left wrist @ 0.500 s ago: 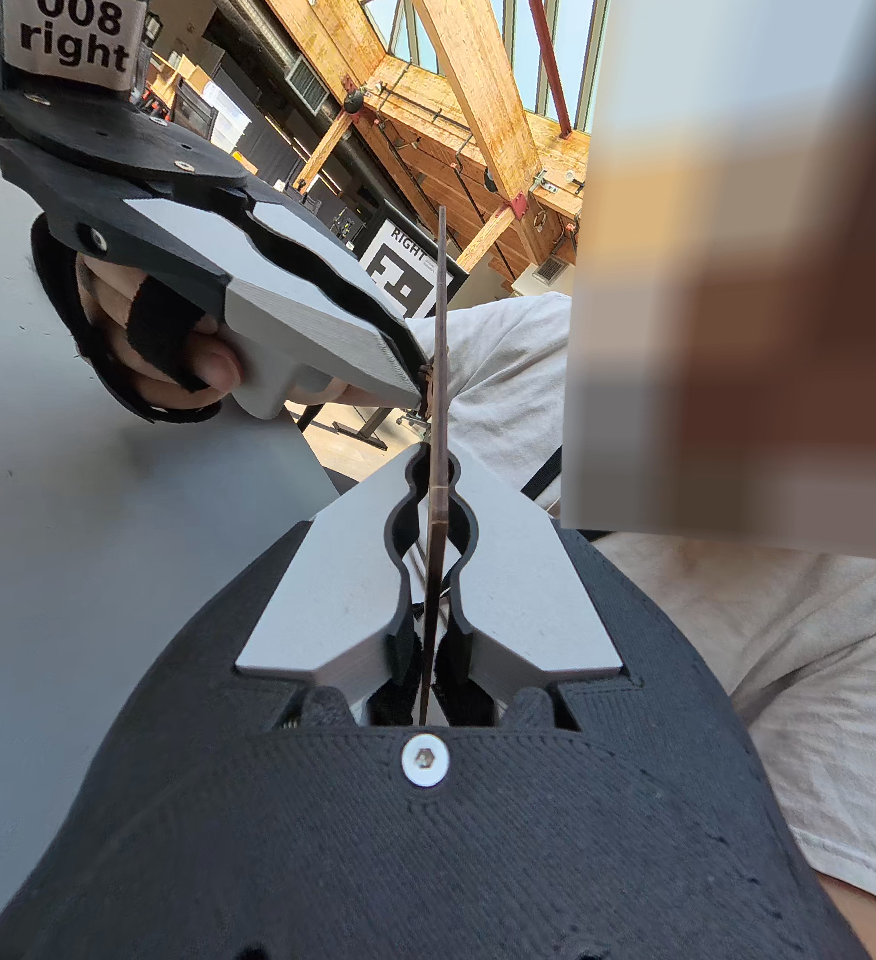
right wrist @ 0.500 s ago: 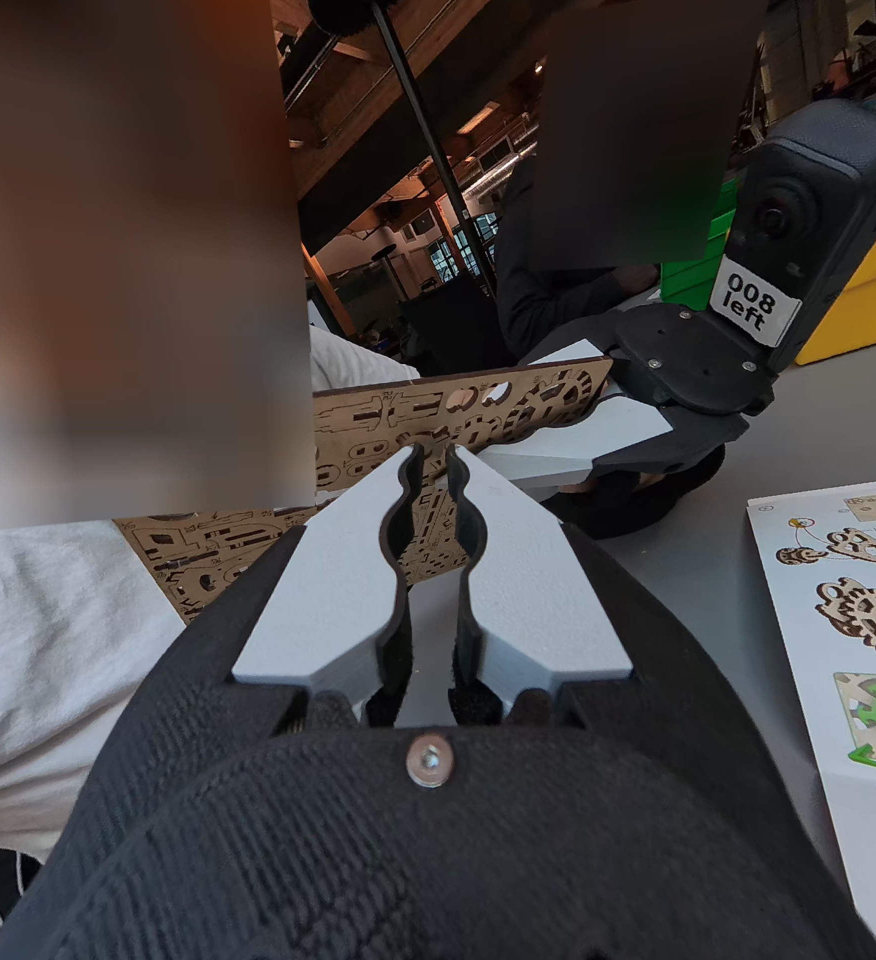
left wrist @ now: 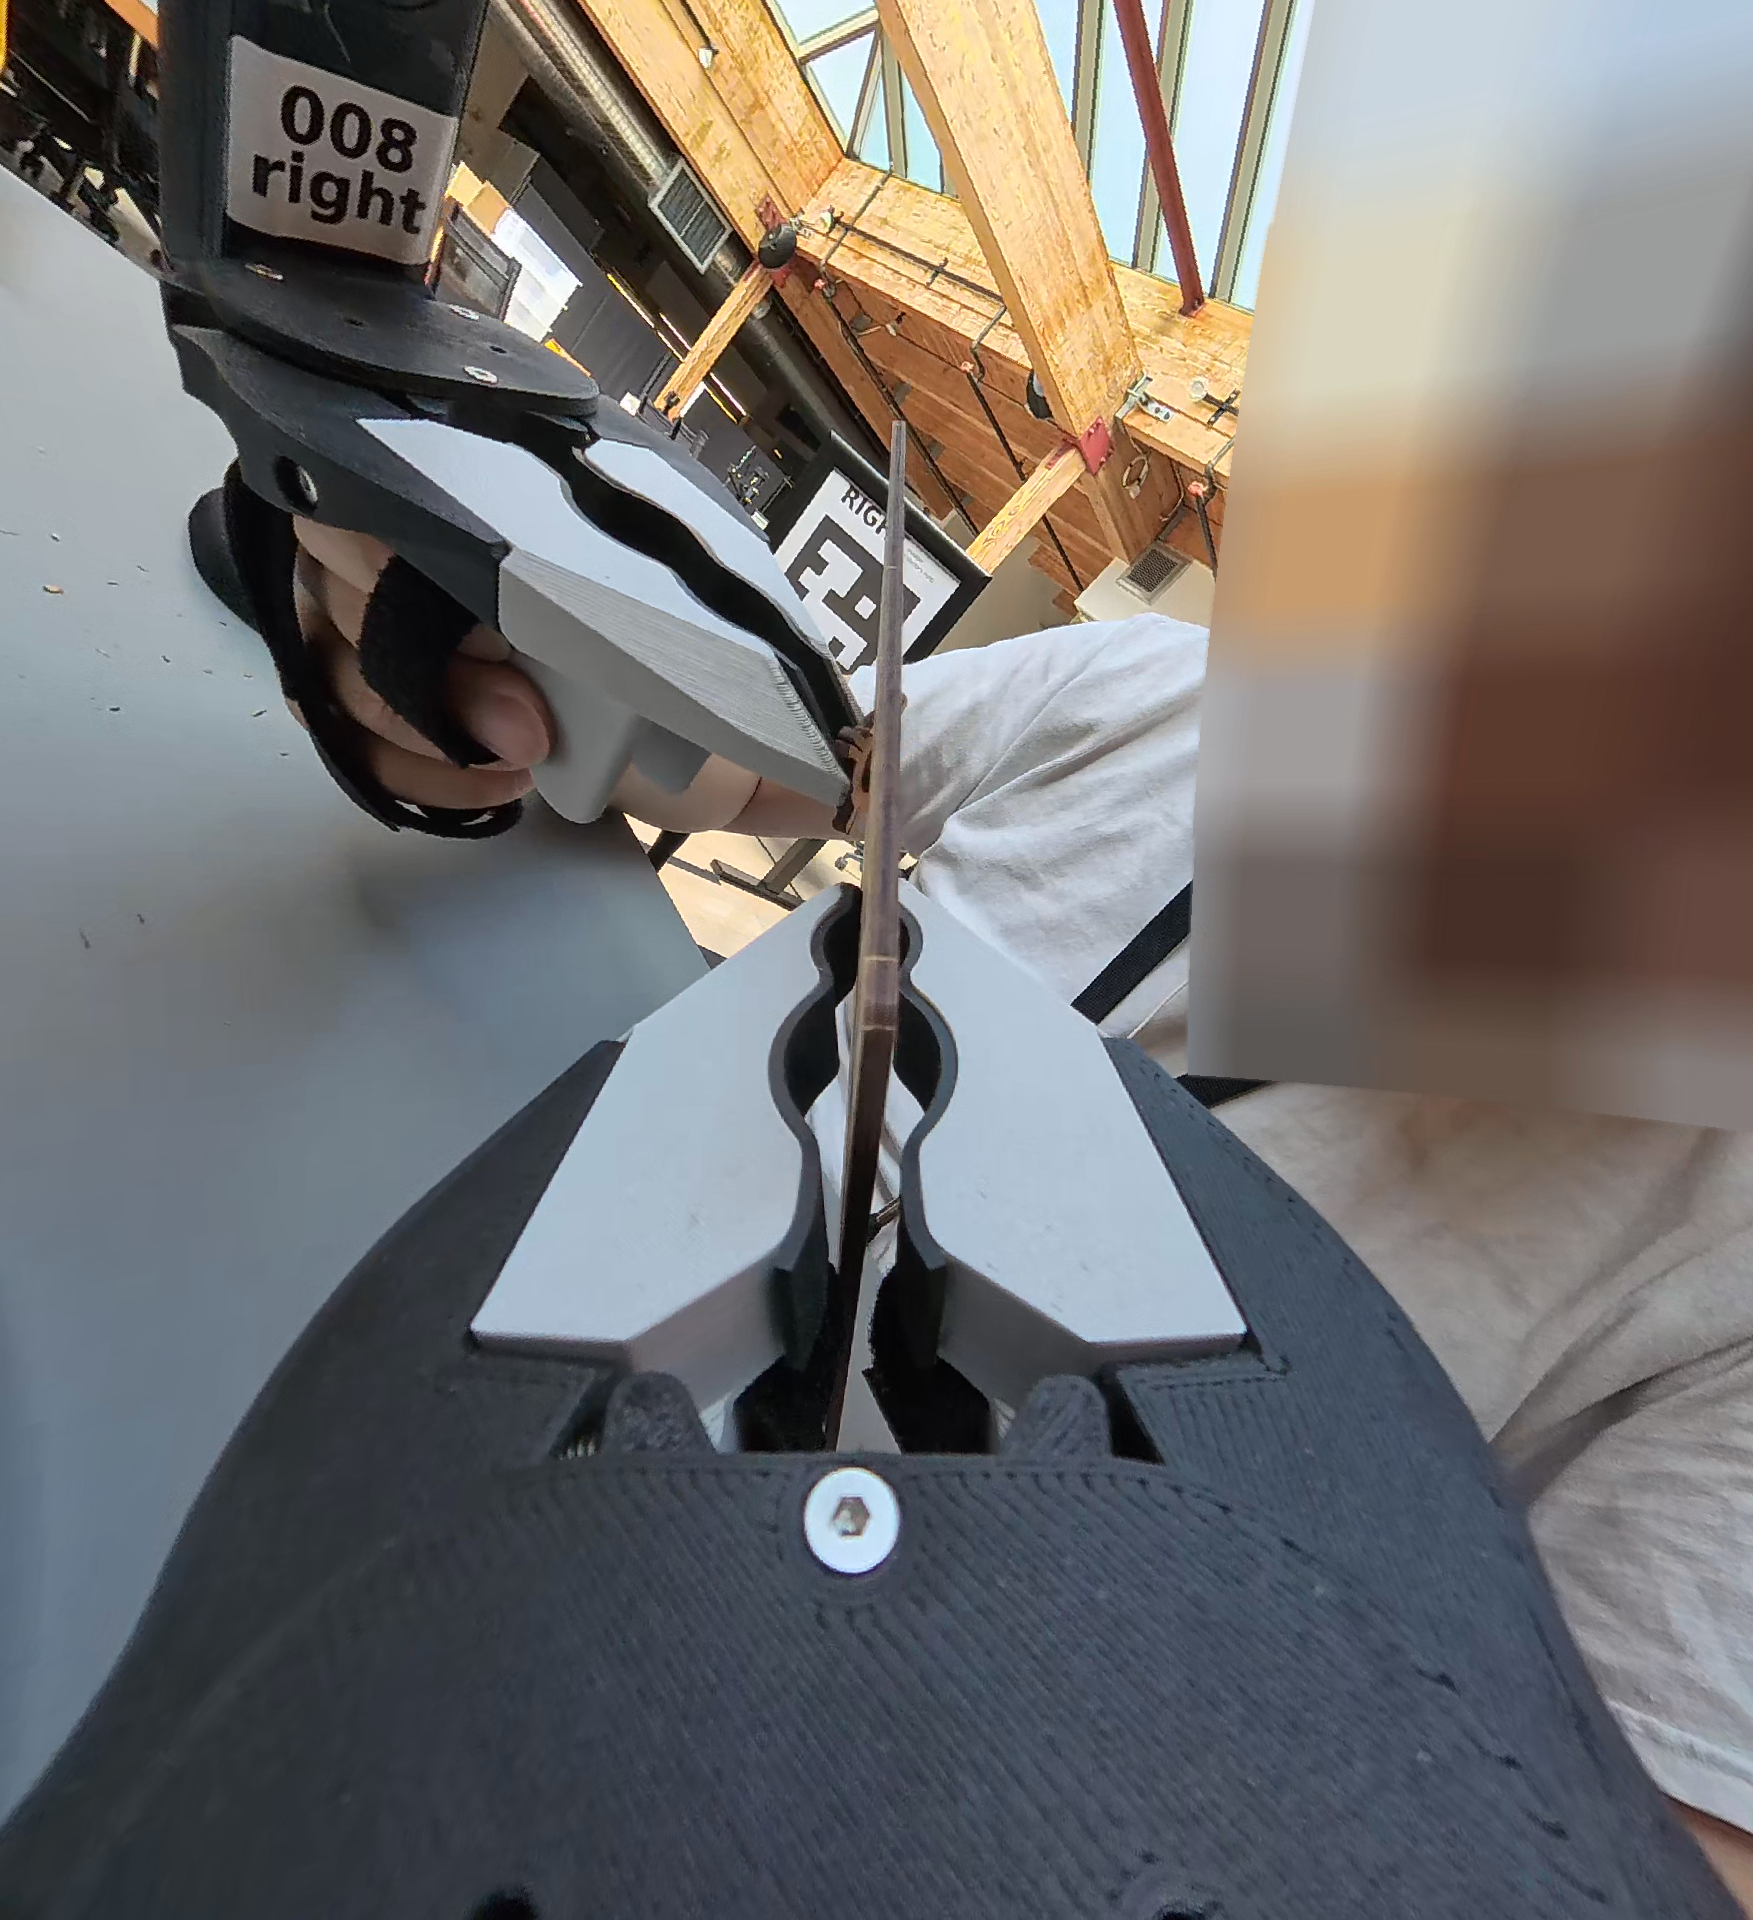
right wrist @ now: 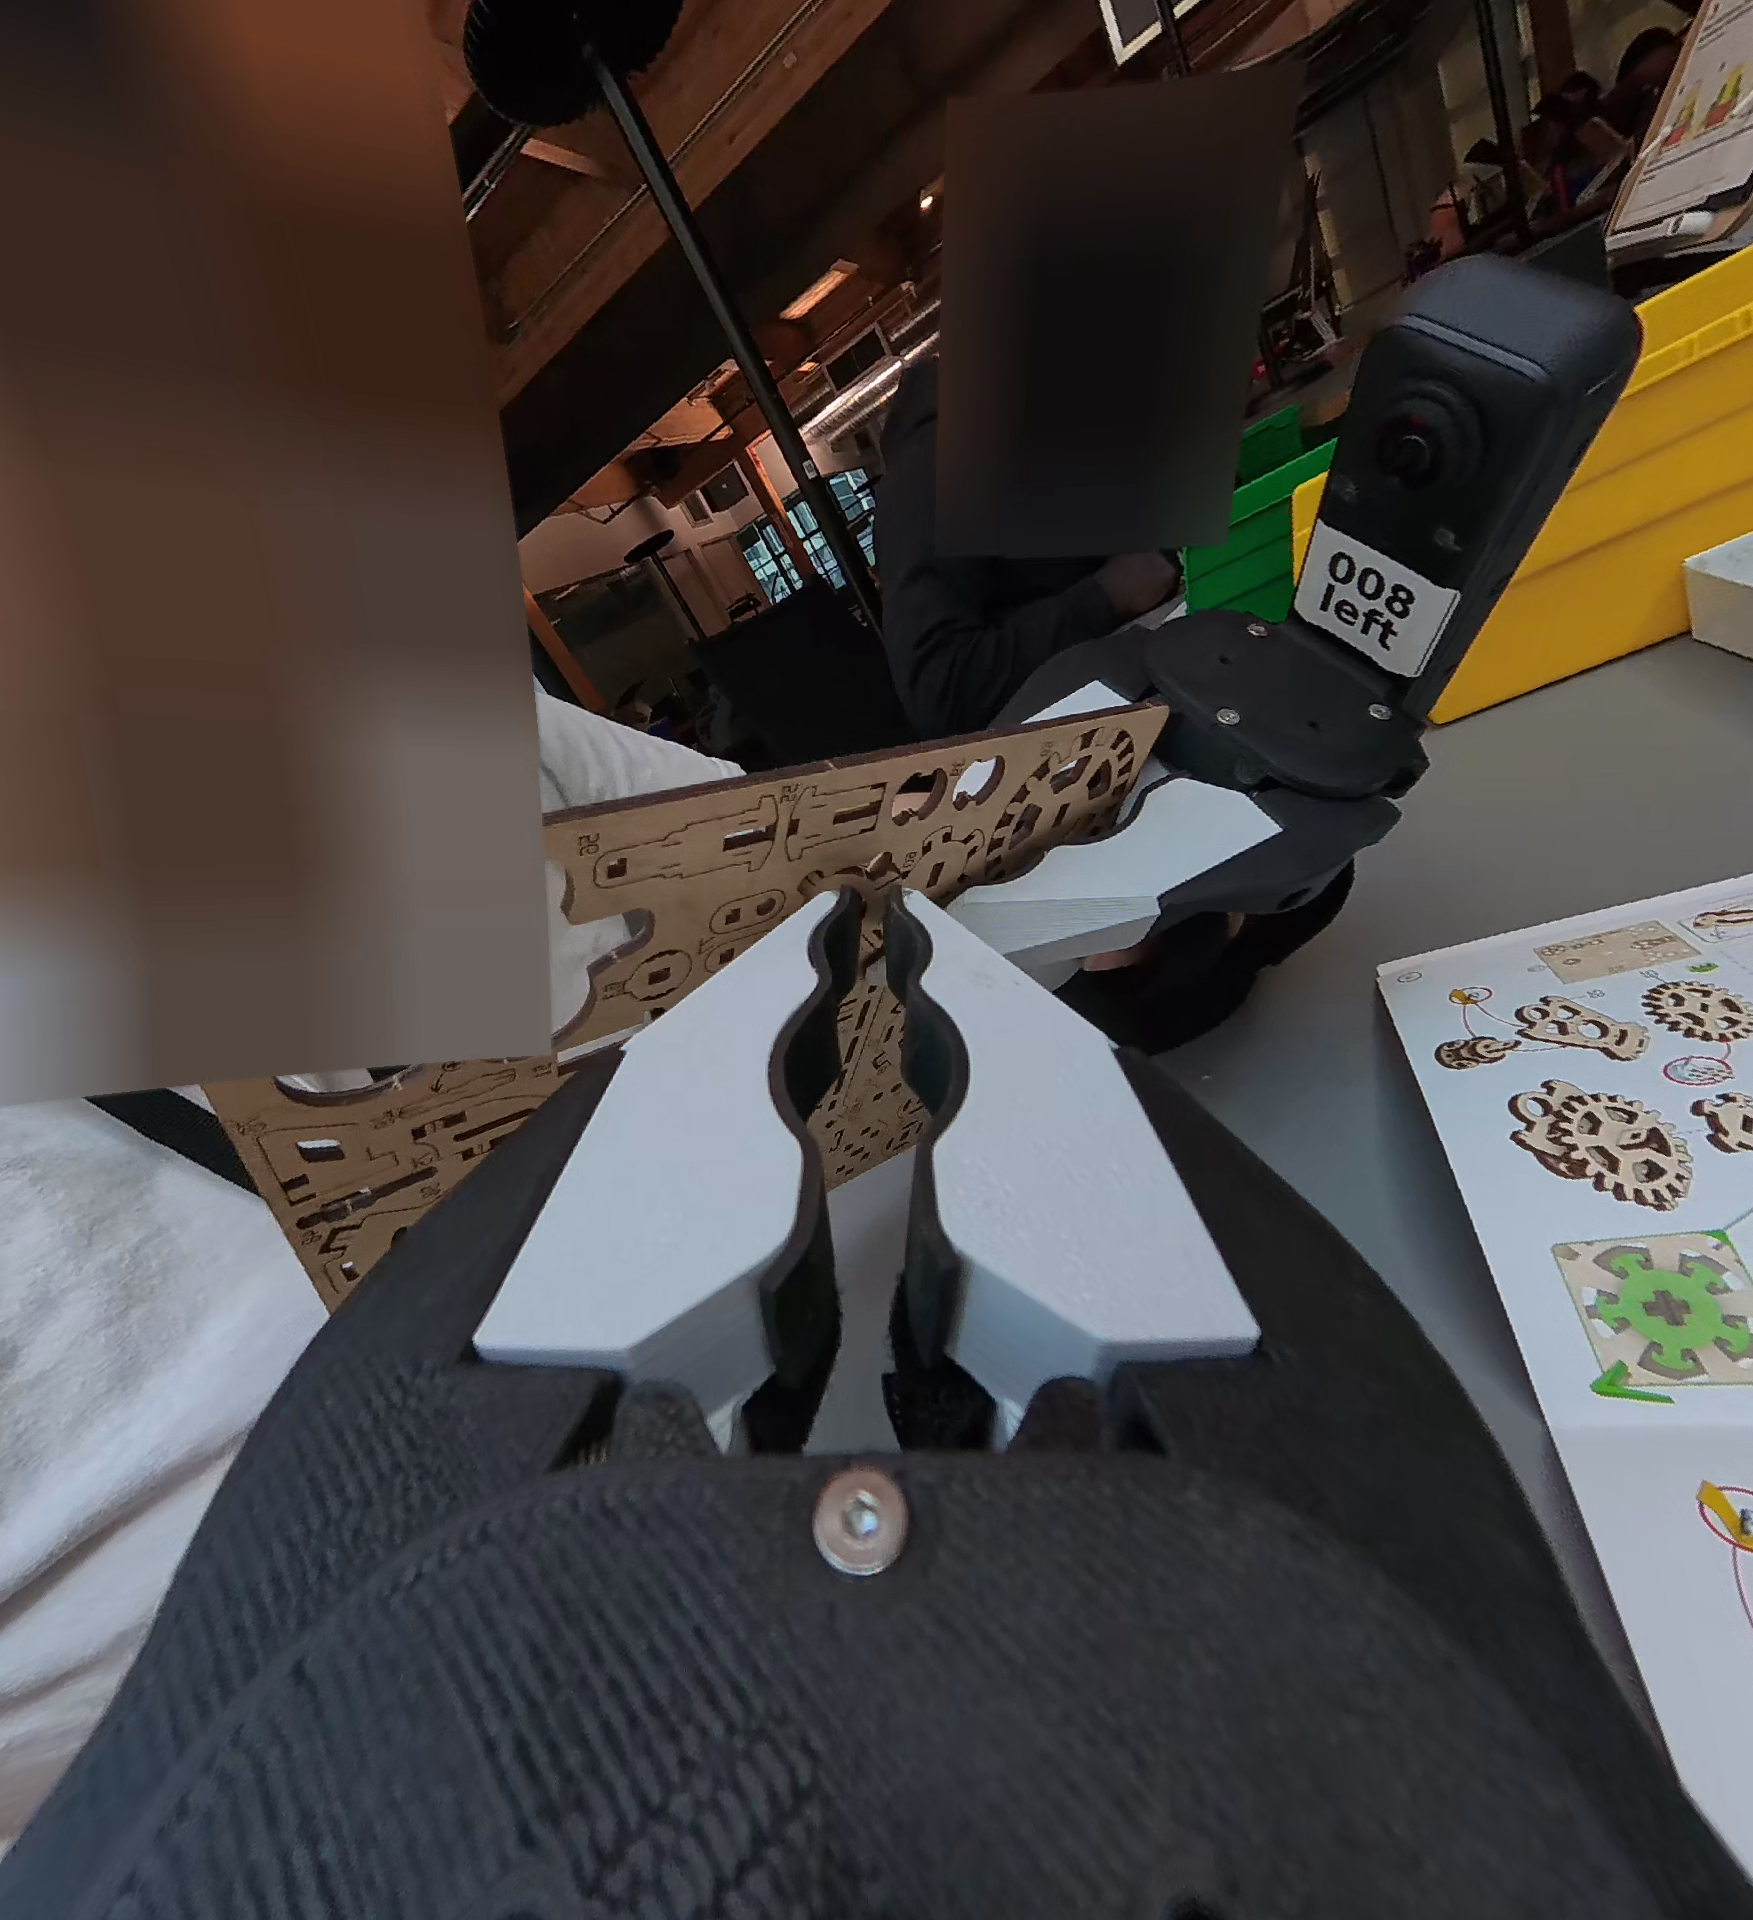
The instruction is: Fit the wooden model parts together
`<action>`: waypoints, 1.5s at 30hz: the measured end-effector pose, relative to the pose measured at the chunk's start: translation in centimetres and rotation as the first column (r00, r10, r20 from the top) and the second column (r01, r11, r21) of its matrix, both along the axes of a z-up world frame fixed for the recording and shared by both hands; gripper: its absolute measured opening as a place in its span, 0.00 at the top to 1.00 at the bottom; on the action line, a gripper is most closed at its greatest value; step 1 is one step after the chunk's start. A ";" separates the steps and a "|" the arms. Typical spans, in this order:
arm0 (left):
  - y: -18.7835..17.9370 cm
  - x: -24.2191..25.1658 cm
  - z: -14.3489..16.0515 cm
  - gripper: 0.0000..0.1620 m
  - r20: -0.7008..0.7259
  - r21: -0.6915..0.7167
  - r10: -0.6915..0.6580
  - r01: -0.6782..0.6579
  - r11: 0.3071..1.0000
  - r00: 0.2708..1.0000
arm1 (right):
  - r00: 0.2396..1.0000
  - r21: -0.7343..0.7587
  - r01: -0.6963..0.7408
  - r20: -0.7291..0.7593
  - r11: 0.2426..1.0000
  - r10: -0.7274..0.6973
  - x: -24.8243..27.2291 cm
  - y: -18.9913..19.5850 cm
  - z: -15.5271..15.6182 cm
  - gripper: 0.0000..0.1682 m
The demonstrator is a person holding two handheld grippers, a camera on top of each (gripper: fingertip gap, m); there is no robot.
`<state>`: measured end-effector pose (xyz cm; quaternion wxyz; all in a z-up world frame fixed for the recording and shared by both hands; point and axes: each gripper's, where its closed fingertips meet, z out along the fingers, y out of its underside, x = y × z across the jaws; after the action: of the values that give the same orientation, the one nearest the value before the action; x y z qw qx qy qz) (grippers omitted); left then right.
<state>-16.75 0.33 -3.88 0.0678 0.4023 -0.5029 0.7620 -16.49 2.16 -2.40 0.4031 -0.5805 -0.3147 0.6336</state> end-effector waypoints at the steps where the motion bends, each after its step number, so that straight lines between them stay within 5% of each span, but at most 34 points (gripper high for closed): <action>1: 0.1 0.0 0.0 1.00 -0.002 0.002 0.005 -0.005 1.000 1.000 | 1.000 -0.001 0.007 0.008 1.000 -0.007 0.1 0.1 -0.1 0.99; 20: 2.5 1.4 -1.7 1.00 -0.115 0.044 0.167 -0.163 0.986 0.979 | 0.953 -0.016 0.245 0.186 0.969 -0.238 2.2 2.4 -2.2 0.99; 27: 1.9 1.3 -1.7 1.00 -0.120 0.026 0.131 -0.129 0.991 0.984 | 0.965 -0.031 0.186 0.196 0.982 -0.177 2.7 1.7 -2.2 0.98; 34: 3.0 2.0 -2.4 1.00 -0.146 0.087 0.233 -0.222 0.971 0.961 | 0.902 -0.058 0.363 0.271 0.930 -0.335 9.6 4.1 1.4 0.84; 37: 3.7 2.5 -3.2 1.00 -0.147 0.208 0.332 -0.299 0.931 0.932 | 0.874 -0.166 0.361 0.404 0.918 -0.271 8.9 4.0 1.7 0.67; 45: 3.8 2.7 -3.4 1.00 -0.149 0.248 0.370 -0.328 0.912 0.917 | 0.731 -0.268 0.301 0.682 0.915 -0.041 4.2 2.8 -4.0 0.74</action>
<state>-14.02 4.16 -7.31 -0.0663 0.5626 -0.4942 0.6594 -12.29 4.97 -6.39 0.2091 -0.8577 -0.2594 0.3917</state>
